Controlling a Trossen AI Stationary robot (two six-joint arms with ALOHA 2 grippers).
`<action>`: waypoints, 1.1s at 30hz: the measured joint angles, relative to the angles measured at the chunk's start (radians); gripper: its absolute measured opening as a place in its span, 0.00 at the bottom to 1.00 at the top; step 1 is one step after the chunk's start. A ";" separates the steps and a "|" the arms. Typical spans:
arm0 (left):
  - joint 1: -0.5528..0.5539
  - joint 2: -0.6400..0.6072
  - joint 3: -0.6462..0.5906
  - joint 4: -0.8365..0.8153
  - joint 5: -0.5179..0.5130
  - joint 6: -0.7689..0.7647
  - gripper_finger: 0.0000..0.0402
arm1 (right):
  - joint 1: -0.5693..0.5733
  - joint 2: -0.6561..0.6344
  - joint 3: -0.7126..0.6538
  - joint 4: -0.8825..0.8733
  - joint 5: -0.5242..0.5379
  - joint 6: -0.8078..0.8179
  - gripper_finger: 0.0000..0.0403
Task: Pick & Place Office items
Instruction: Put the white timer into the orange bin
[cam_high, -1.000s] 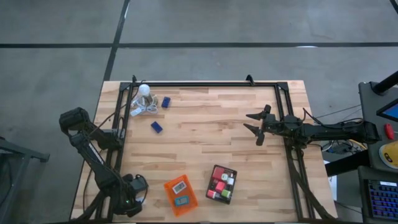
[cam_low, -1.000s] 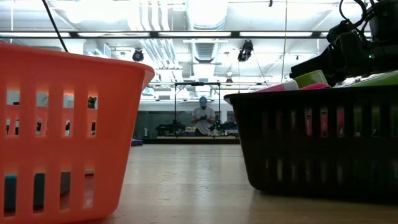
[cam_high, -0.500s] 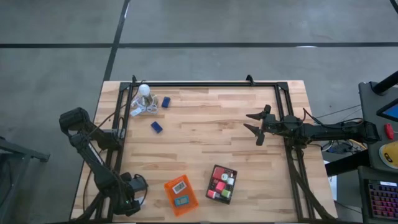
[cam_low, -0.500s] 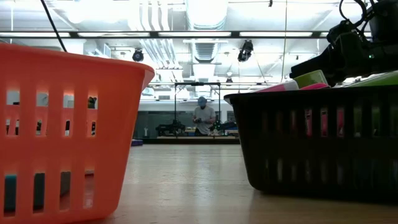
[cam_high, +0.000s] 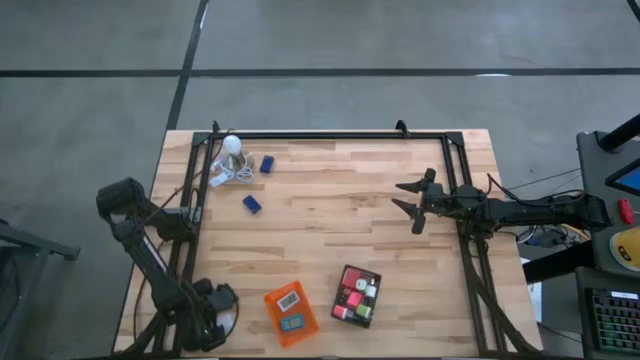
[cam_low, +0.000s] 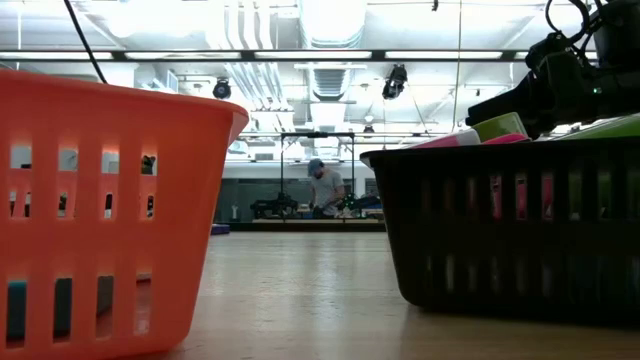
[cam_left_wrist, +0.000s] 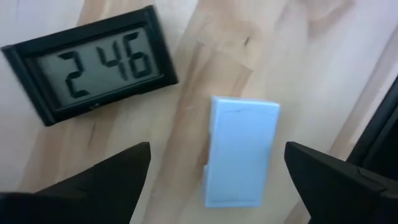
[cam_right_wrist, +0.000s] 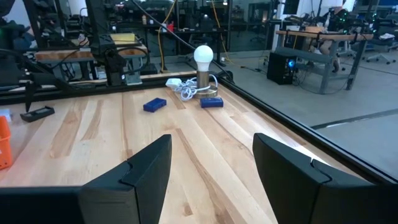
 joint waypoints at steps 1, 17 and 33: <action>0.000 0.006 0.008 0.000 -0.004 0.001 0.94 | 0.000 0.000 0.000 0.000 0.000 0.001 0.54; 0.002 0.137 0.146 -0.101 -0.017 0.015 0.94 | 0.000 0.000 0.000 0.000 0.000 0.000 0.54; 0.002 0.137 0.137 -0.124 -0.017 0.015 0.93 | 0.000 0.000 0.000 0.000 0.000 0.000 0.54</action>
